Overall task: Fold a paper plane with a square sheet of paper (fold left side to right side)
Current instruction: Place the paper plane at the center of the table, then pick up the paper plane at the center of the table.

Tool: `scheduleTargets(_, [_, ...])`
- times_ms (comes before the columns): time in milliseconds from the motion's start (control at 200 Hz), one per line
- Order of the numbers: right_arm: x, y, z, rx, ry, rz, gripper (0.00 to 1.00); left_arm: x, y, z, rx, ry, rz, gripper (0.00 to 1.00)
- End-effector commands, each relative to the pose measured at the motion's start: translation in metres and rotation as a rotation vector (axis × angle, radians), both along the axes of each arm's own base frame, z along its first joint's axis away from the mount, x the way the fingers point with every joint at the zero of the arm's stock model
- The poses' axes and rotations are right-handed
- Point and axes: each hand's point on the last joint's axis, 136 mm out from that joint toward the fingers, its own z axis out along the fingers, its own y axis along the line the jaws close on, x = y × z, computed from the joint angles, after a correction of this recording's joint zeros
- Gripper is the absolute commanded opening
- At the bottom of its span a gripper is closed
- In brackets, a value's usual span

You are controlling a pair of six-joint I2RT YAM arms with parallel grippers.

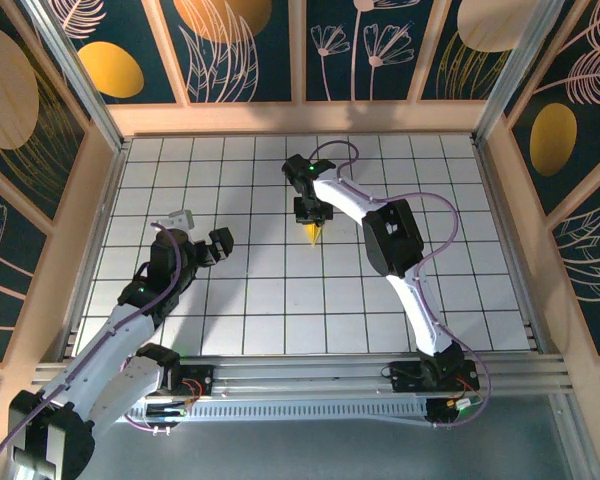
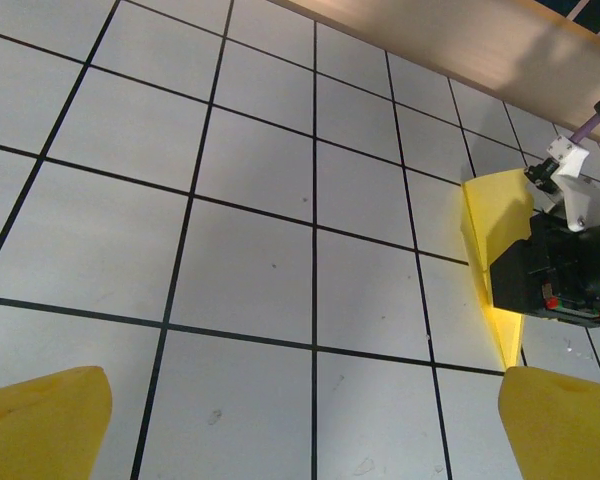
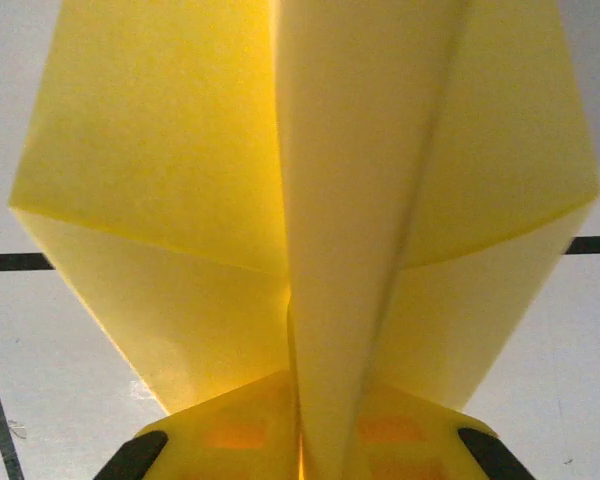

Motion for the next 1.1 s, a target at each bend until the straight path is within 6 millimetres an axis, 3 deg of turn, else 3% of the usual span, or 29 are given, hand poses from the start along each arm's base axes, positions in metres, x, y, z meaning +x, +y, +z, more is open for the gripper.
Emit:
scheduleTargets(0, [-0.005, -0.001, -0.005, -0.022, 0.027, 0.022, 0.16, -0.002, -0.001, -0.005, 0.009, 0.012, -0.014, 0.99])
scheduleTargets(375, [-0.005, -0.001, 0.002, -0.041, 0.012, 0.035, 0.33, -0.001, 0.003, -0.003, 0.023, 0.009, 0.003, 0.99])
scheduleTargets(716, [-0.006, 0.007, 0.028, -0.017, -0.033, 0.066, 0.34, 0.004, 0.003, 0.004, 0.020, 0.016, 0.018, 0.99])
scheduleTargets(1096, [-0.011, 0.008, 0.040, -0.026, -0.048, 0.087, 0.38, 0.005, 0.004, 0.007, 0.018, 0.022, 0.025, 0.99])
